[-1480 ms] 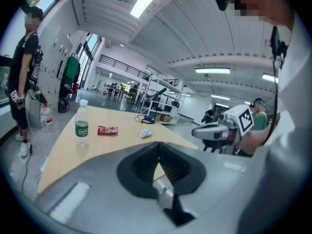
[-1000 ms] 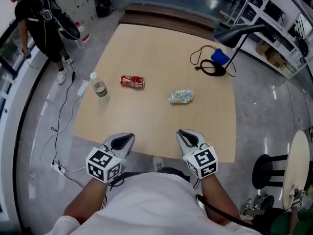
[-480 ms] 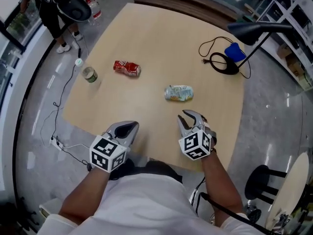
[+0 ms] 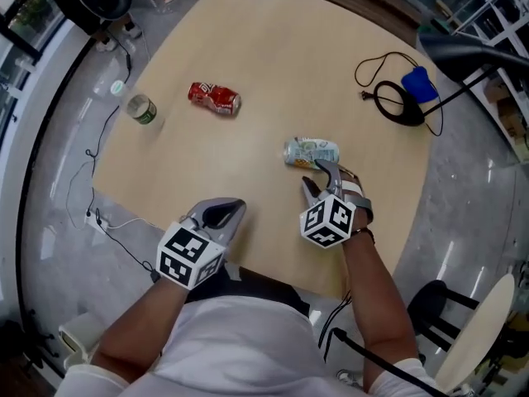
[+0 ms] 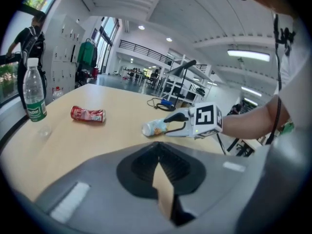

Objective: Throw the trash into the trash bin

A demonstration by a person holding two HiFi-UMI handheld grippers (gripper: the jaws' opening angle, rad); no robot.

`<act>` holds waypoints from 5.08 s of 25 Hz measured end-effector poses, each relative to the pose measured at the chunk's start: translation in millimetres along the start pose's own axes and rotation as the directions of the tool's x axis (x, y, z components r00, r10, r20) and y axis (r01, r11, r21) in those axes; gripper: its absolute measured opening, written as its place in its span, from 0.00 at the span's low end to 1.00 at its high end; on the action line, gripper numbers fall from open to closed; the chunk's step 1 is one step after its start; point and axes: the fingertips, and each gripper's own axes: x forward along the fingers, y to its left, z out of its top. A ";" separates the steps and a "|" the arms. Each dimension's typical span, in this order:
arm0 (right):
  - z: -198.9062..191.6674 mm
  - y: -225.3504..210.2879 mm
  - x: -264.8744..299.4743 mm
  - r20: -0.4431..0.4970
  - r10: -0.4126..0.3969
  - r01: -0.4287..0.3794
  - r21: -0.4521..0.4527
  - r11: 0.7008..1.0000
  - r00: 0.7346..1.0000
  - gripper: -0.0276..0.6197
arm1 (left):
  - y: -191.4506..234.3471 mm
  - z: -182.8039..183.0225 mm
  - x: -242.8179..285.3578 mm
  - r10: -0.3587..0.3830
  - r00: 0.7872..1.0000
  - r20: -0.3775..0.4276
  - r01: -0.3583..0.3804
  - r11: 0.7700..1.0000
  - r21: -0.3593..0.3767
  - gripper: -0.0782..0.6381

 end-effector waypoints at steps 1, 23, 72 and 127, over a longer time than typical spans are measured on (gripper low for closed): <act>-1.3 -2.0 4.8 -0.016 -0.001 0.001 -0.028 1.000 1.000 0.36 | 0.8 -1.3 2.2 -0.001 1.000 -0.001 0.001 1.000 -0.008 0.12; -13.6 -2.4 55.0 -0.210 0.407 -0.443 -0.168 0.880 0.889 0.48 | 8.9 -12.6 10.5 -0.011 1.000 -0.025 0.009 0.997 -0.077 0.12; 306.7 64.9 -176.2 0.787 0.263 -0.631 0.197 0.751 0.558 0.21 | 64.2 14.5 -250.1 0.452 0.772 0.446 -0.390 0.892 -0.230 0.12; 864.3 455.8 -115.8 0.348 0.935 -0.755 -0.631 0.179 -0.068 0.21 | 291.8 -303.8 -789.5 0.995 -0.094 0.025 -0.514 -0.027 -0.857 0.12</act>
